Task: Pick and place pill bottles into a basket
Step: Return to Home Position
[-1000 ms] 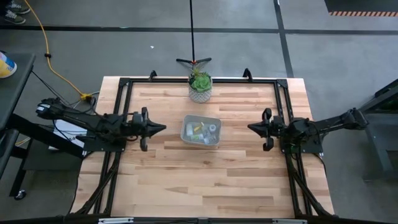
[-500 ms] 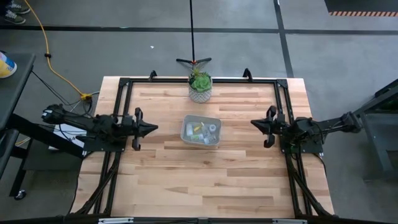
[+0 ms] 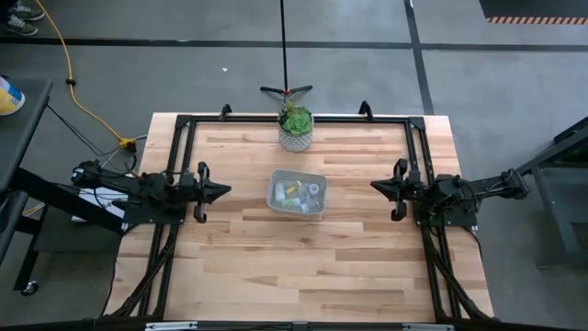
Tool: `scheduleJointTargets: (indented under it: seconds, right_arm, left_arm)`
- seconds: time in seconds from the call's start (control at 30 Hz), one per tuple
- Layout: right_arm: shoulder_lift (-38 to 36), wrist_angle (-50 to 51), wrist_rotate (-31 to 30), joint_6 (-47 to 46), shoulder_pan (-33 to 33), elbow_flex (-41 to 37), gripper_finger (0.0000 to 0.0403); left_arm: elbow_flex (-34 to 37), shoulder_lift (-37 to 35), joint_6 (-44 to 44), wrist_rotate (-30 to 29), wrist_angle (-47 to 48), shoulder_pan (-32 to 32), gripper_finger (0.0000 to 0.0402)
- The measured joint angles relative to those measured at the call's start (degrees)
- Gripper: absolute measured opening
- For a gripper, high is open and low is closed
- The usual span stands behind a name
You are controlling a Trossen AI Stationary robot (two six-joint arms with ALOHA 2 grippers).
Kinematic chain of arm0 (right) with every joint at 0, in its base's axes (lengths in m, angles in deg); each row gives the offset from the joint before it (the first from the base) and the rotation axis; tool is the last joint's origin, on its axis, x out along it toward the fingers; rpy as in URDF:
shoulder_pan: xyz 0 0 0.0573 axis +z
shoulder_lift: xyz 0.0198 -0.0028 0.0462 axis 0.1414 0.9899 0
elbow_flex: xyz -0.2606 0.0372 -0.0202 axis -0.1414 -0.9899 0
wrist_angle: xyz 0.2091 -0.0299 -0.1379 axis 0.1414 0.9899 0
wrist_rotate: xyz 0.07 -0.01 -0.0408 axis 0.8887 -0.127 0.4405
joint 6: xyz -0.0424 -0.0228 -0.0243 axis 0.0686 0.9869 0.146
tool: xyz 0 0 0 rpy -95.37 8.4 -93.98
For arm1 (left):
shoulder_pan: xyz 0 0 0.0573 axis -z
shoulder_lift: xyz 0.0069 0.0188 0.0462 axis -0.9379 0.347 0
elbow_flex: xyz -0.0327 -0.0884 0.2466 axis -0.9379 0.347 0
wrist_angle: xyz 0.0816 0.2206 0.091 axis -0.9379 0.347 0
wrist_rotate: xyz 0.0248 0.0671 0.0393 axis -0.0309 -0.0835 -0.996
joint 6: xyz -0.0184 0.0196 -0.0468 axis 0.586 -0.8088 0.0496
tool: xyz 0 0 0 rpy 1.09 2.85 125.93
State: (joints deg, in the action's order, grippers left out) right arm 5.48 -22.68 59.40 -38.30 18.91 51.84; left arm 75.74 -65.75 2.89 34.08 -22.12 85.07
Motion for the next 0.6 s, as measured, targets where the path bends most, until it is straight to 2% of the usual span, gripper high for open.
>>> scheduleJointTargets:
  seconds: [0.1, 0.27, 0.47, 0.6]
  right_arm:
    - [-0.94, 1.15, 1.39, -0.25, -0.63, 0.00, 0.0000]
    - [-0.79, 1.91, 7.65, -1.00, -1.64, 0.00, 0.0000]
    - [-0.72, 2.25, 8.07, -0.72, -2.71, 0.00, 0.0000]
    - [-0.61, 2.37, 7.92, -0.01, -3.63, 0.00, 0.0000]
  left_arm:
    - [0.01, -1.24, -1.16, -0.11, 0.47, 0.00, 0.0028]
    - [0.03, -2.72, -2.47, 0.03, 0.94, 0.00, 0.0023]
    - [0.05, -2.81, -2.39, 0.54, 0.83, 0.00, 0.0035]
    - [0.08, -2.81, -2.32, 1.98, 0.83, 0.00, 0.0023]
